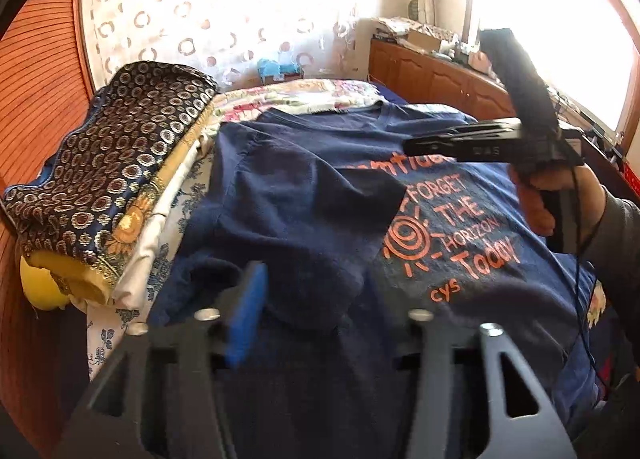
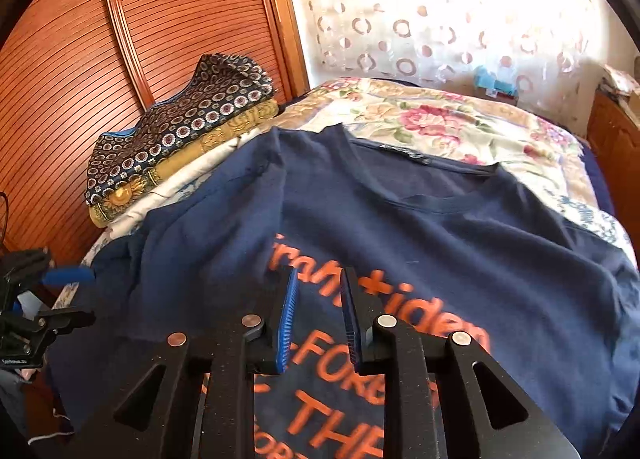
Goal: Fold small clothes
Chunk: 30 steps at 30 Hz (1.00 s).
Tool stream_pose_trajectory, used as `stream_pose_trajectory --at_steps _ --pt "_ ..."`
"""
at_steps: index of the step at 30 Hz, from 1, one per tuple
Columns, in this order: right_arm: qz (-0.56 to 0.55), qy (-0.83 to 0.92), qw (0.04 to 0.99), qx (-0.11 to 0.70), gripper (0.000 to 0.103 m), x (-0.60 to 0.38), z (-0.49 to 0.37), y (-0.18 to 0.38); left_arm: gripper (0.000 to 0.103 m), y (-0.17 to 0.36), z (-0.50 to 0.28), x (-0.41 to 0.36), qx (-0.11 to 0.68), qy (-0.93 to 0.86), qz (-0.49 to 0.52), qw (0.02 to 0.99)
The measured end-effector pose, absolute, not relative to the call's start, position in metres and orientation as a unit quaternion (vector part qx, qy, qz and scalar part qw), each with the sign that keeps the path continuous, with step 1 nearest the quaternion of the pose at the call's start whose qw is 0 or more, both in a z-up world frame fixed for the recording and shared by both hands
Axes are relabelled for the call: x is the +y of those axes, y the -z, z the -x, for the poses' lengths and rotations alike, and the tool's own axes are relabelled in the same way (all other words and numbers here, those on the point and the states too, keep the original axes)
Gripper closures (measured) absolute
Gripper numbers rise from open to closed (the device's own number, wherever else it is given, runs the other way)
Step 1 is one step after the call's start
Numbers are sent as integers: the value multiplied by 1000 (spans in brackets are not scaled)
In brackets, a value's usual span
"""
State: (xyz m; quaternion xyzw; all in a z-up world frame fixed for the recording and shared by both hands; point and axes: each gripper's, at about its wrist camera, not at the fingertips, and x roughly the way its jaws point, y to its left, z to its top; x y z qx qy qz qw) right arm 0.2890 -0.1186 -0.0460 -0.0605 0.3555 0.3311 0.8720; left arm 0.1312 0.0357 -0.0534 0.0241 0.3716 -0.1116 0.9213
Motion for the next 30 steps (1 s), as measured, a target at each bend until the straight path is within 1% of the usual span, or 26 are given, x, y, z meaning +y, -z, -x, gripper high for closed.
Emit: stream_pose_trajectory --at_steps 1,2,9,11,15,16,30 --pt "63 -329 874 353 76 -122 -286 44 25 54 -132 37 372 108 -21 922" --pt "64 -328 875 351 75 -126 -283 42 24 55 -132 38 372 108 -16 922" --pt "59 -311 882 350 65 -162 -270 38 24 63 -146 26 380 111 -13 918" --pt "58 -300 885 351 59 -174 -266 37 24 65 -153 18 381 112 -13 918" --pt "58 -275 892 353 52 -200 -260 35 24 68 -166 3 382 117 -8 917" --pt "58 -268 894 354 48 -206 -259 34 24 69 -170 -3 383 119 -9 916" --pt "46 -201 907 367 47 -263 -245 31 24 82 -202 -68 409 151 -39 899"
